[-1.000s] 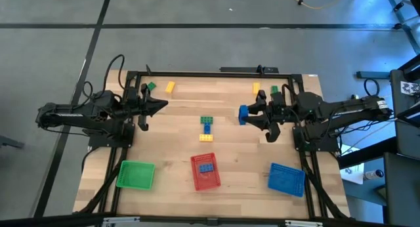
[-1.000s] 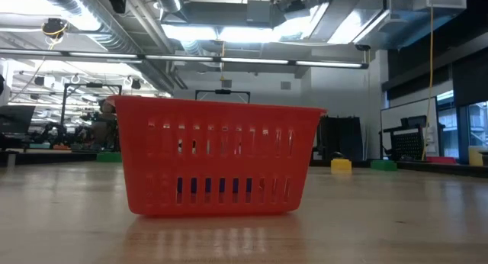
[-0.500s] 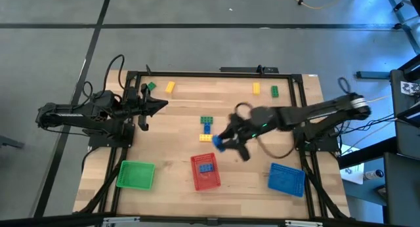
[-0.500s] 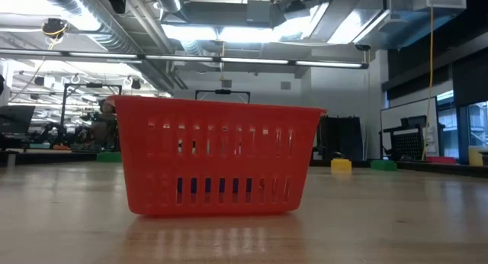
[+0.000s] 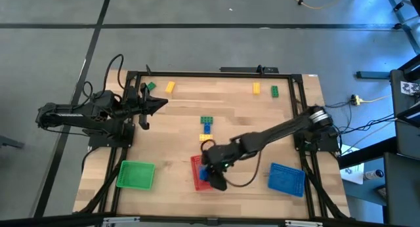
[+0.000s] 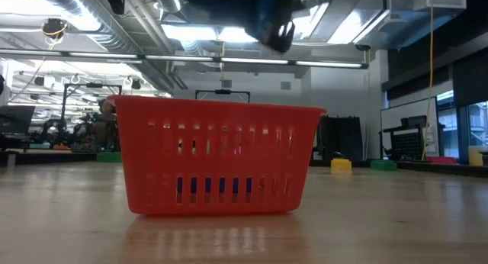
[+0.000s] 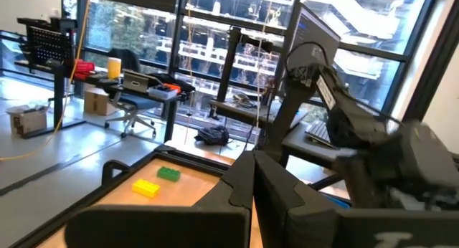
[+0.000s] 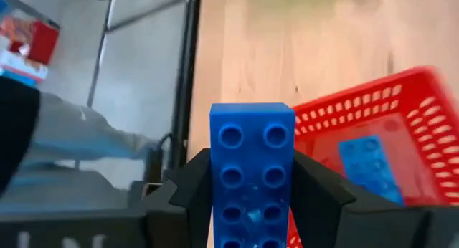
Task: Sort & place blocks by color
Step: Put the top blue game piece into the red bin
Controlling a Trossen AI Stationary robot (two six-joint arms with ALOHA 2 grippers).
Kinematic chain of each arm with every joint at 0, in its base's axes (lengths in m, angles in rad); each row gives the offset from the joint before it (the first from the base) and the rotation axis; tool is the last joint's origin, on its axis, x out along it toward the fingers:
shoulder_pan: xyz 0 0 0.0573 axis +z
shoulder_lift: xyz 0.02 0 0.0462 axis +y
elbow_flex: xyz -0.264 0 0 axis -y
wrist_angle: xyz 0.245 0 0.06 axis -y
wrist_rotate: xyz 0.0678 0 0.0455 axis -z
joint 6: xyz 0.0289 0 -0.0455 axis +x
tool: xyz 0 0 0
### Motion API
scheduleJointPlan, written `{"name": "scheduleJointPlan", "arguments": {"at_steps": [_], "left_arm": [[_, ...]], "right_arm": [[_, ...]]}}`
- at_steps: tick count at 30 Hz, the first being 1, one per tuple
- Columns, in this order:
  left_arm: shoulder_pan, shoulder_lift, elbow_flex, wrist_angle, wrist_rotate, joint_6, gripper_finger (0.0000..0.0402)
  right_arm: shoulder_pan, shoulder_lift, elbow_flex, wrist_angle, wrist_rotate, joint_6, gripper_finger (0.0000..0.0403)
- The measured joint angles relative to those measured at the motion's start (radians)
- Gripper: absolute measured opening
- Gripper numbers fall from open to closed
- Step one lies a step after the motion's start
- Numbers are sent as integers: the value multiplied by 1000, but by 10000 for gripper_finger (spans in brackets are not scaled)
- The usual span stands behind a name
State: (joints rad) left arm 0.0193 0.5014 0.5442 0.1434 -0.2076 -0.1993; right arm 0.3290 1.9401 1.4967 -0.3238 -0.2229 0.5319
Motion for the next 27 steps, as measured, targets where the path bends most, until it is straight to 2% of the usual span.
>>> {"name": "scheduleJointPlan", "arguments": {"at_steps": [8, 14, 24, 27], "left_arm": [[0, 0, 0, 0, 11, 0, 0], [0, 0, 0, 0, 11, 0, 0], [0, 0, 0, 0, 11, 0, 0], [0, 0, 0, 0, 11, 0, 0]], "right_arm": [[0, 138, 72, -69, -33, -93, 145], [0, 186, 73, -128, -11, -170, 149], [-1, 226, 73, -128, 11, -236, 153], [-1, 226, 70, -124, 46, -252, 154]]}}
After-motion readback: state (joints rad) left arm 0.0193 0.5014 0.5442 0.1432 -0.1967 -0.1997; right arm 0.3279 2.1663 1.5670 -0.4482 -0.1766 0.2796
